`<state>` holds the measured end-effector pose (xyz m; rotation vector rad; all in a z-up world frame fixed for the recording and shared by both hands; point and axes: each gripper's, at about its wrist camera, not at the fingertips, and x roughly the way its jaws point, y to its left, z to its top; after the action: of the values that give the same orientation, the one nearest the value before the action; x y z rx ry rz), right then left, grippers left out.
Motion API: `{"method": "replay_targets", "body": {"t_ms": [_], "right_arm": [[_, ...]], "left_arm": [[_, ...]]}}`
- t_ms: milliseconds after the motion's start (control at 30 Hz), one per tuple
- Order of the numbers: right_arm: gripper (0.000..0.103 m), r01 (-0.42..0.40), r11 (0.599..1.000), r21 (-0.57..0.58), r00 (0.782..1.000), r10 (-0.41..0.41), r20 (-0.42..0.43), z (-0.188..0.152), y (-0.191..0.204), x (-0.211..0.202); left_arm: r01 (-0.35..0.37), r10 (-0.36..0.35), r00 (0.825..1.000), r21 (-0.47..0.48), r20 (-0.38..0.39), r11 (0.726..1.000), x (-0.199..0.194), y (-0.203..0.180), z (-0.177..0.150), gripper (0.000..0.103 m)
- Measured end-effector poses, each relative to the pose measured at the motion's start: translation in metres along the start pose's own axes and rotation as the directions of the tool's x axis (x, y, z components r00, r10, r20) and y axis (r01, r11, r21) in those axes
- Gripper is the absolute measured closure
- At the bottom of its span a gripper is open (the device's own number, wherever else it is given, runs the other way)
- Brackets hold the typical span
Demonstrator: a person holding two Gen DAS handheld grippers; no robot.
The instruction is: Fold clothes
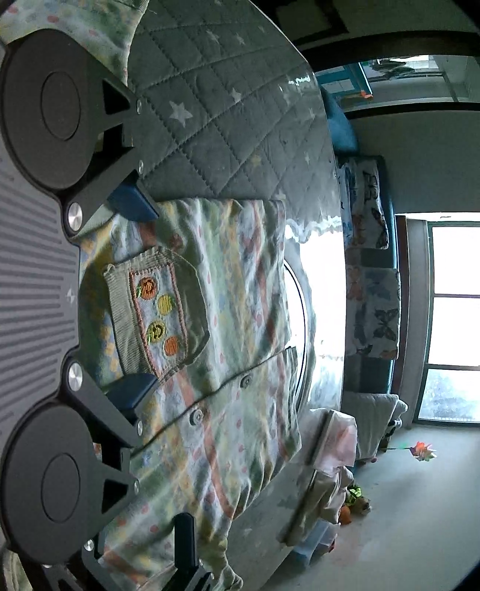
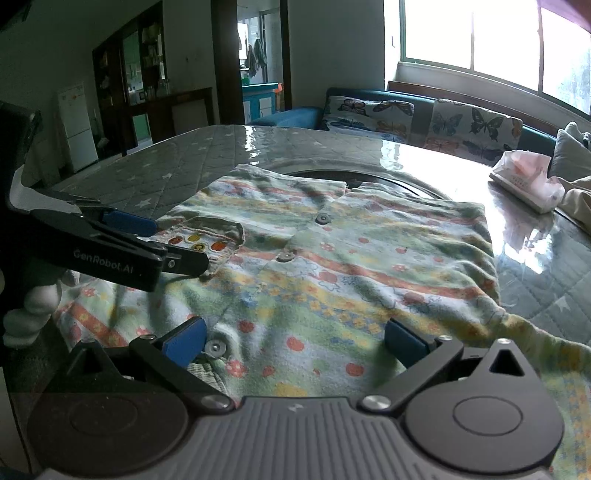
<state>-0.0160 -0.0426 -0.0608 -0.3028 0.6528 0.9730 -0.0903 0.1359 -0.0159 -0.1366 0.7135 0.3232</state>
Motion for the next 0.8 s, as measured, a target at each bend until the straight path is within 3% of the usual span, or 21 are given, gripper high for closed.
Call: {"method": "replay_targets", "body": {"t_ms": [133, 267, 500, 700, 733, 800], "right_arm": [[0.0, -0.002, 1.0, 0.002, 1.0, 0.002, 0.0, 0.0, -0.001, 0.0], [0.0, -0.002, 1.0, 0.002, 1.0, 0.002, 0.0, 0.0, -0.002, 0.0], [0.0, -0.003, 1.0, 0.002, 1.0, 0.003, 0.0, 0.0, -0.001, 0.0], [0.0, -0.004, 1.0, 0.003, 1.0, 0.004, 0.0, 0.0, -0.001, 0.0], [0.0, -0.005, 1.0, 0.003, 1.0, 0.005, 0.0, 0.0, -0.001, 0.0], [0.0, -0.004, 1.0, 0.003, 1.0, 0.004, 0.0, -0.001, -0.001, 0.0]], "left_arm": [[0.025, -0.026, 1.0, -0.011, -0.015, 1.0, -0.008, 0.002, 0.009, 0.007], [0.039, -0.039, 0.999, -0.003, 0.027, 0.999, -0.014, 0.0, 0.026, 0.005], [0.089, -0.091, 0.995, -0.056, -0.043, 0.994, 0.041, 0.005, 0.052, 0.011], [0.002, 0.0, 0.999, 0.039, -0.052, 0.999, 0.074, -0.001, 0.064, 0.011], [-0.019, 0.023, 0.998, 0.062, -0.051, 0.998, 0.079, -0.002, 0.066, 0.005], [-0.031, 0.034, 0.998, 0.054, -0.057, 0.998, 0.089, 0.0, 0.072, 0.004]]}}
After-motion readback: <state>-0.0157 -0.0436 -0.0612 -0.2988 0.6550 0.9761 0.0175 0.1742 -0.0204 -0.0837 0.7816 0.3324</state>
